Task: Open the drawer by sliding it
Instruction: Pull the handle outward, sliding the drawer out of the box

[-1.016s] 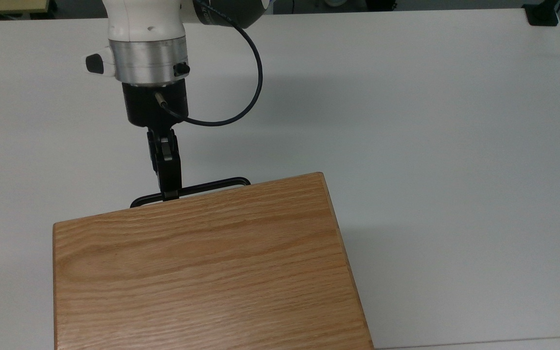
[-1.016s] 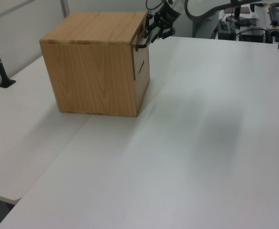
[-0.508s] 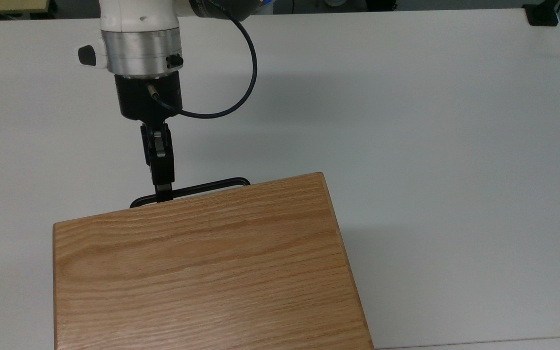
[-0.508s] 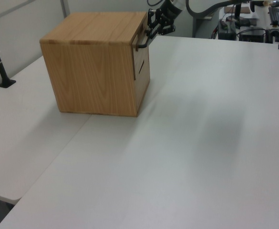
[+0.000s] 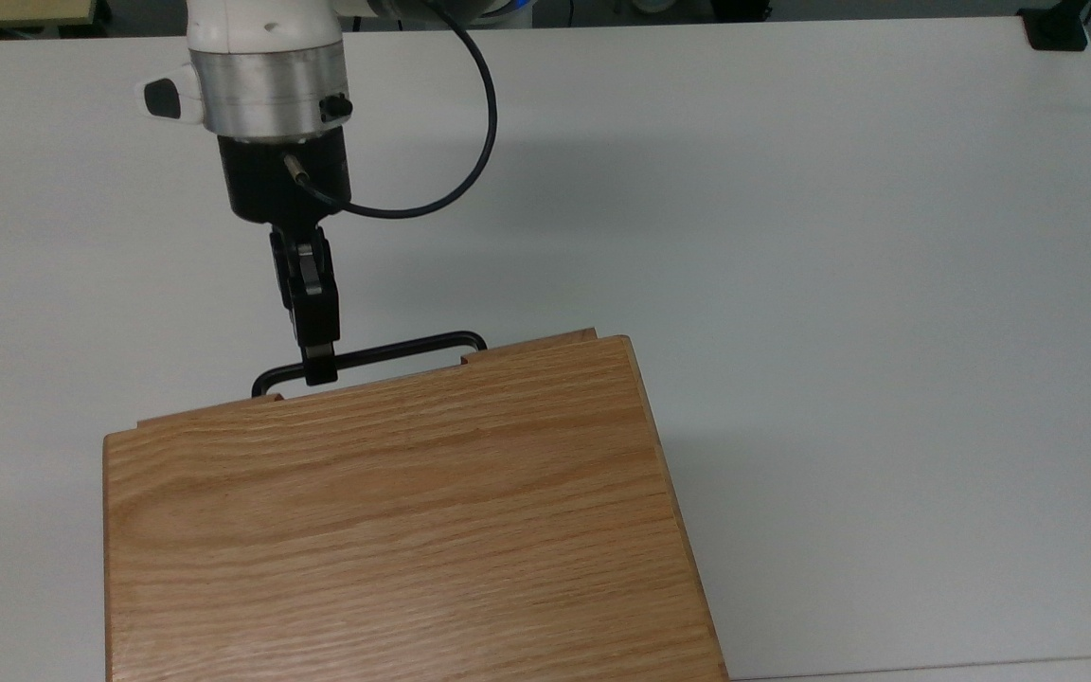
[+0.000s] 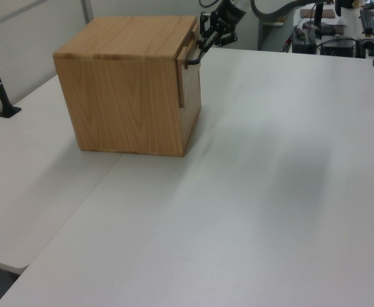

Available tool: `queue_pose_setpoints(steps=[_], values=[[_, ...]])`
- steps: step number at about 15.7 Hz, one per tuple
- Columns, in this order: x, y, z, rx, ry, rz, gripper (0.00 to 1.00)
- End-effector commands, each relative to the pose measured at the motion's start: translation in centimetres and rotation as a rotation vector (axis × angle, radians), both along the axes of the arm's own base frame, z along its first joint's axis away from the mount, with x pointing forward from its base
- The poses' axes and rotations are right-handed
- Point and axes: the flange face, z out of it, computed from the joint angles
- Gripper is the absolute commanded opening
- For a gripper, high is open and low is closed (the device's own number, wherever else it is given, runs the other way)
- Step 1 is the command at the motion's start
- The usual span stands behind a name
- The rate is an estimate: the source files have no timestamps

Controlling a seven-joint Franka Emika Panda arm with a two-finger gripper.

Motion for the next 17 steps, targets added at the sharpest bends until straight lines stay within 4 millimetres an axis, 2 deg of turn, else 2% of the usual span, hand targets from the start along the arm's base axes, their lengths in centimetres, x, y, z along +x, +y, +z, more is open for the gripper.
queue_pose_setpoints(steps=[1, 4, 7, 14, 17], values=[[-2.9, -0.2, 1.6, -0.022, 0.082, 0.087, 0.11], [-3.6, -1.1, 1.6, -0.024, 0.136, 0.107, 0.11], [-4.9, -2.3, 2.9, -0.03, 0.175, 0.13, 0.11], [-7.0, -4.1, 4.4, -0.04, 0.245, 0.188, 0.09], [-7.5, -4.8, 4.3, -0.038, 0.274, 0.199, 0.09]])
